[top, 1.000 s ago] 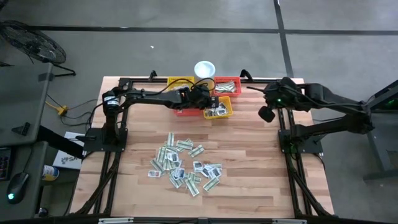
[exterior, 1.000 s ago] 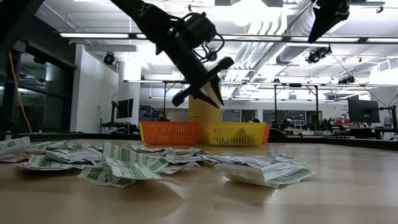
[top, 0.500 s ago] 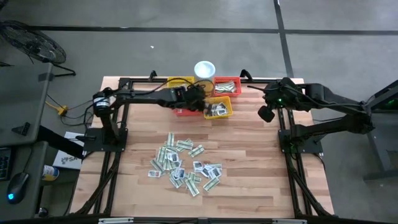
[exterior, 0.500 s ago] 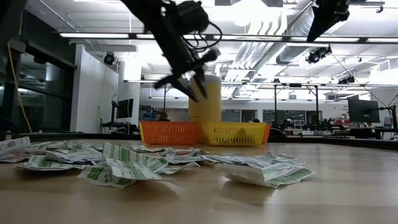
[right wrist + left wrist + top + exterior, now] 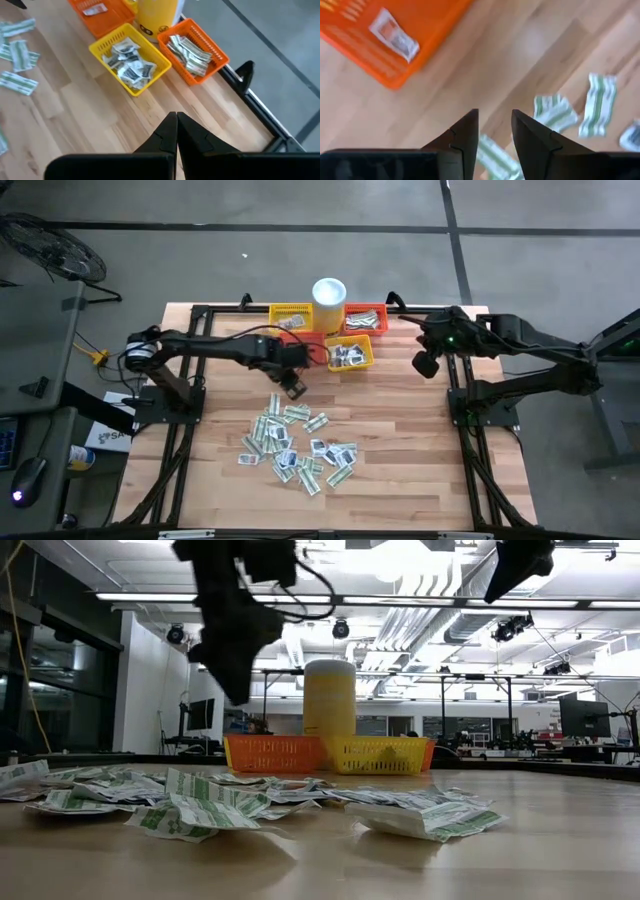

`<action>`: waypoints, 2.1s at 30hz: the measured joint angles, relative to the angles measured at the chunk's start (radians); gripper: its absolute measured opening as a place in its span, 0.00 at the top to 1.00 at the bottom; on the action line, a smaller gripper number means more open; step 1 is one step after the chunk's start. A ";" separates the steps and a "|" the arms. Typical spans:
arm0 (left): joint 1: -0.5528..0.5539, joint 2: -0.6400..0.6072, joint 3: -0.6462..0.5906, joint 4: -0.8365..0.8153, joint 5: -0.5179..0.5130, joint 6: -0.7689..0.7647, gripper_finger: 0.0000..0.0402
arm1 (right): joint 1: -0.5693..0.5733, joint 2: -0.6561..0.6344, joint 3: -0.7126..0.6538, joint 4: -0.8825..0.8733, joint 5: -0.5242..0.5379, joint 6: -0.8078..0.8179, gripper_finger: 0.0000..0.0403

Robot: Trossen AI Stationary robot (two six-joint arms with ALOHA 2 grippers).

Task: Pick & Place First Aid Supplies
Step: Put the green bandage pack into the top orange basket

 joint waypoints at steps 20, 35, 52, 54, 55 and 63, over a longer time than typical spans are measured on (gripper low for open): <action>0.015 -0.225 -0.454 0.268 0.308 0.347 0.69 | 0.000 0.088 0.000 0.032 -0.052 0.002 1.00; 0.021 -0.174 -0.455 0.307 0.159 0.626 0.54 | 0.000 0.191 0.000 0.033 -0.091 -0.004 1.00; 0.022 0.035 -0.447 0.368 0.163 0.608 0.59 | 0.000 0.189 0.000 0.033 -0.087 -0.004 1.00; 0.022 0.046 -0.447 0.363 0.169 0.590 0.59 | 0.000 0.189 0.000 0.033 -0.087 -0.004 1.00; 0.022 0.049 -0.447 0.361 0.170 0.580 0.59 | 0.000 0.189 0.000 0.033 -0.087 -0.004 1.00; 0.022 0.051 -0.448 0.356 0.185 0.532 0.59 | 0.000 0.189 0.000 0.033 -0.093 -0.023 1.00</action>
